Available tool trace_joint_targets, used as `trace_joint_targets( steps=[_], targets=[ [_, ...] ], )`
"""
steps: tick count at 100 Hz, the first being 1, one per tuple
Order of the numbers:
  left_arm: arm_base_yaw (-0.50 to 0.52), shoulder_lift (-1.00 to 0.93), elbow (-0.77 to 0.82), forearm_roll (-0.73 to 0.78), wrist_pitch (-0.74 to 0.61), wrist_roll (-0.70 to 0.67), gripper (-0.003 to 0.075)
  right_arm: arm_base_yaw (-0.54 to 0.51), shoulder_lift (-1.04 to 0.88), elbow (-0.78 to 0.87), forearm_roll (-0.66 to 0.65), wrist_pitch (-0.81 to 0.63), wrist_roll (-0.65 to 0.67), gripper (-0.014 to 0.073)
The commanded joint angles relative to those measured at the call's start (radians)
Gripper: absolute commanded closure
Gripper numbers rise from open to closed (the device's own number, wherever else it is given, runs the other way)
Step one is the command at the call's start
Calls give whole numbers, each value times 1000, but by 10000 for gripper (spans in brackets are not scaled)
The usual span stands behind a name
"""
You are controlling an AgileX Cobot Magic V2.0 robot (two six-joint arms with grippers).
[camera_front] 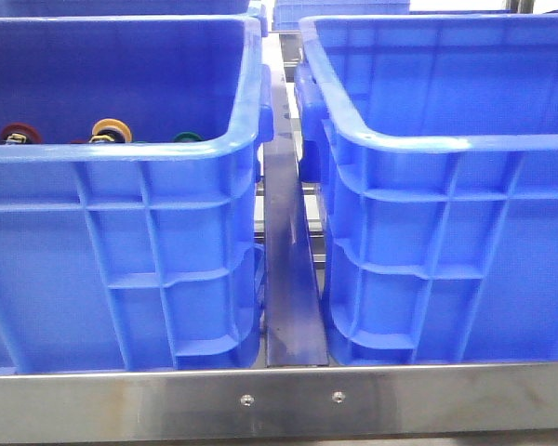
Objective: Pick red and yellow buttons and place in box
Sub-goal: 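Lower the left gripper into the button bin toward a red button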
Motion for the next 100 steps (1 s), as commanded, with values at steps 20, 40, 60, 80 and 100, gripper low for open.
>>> trace_joint_targets(
  steps=[20,40,60,80,100],
  targets=[
    [0,-29,18,-9,-85,-1,741,-5,-22,3,-7,-84,-8,662],
    [0,-19,-44,-9,-72,-1,741,-5,-22,3,-7,-84,-8,662],
    [0,81,-215,-9,73,-1,741,-5,-22,3,-7,-84,-8,662],
    [0,284,-398,21,115,-1,741,-5,-22,3,-7,-84,-8,662],
    [0,540,-585,21,208,-1,740,-5,-22,3,-7,-84,-8,662]
  ],
)
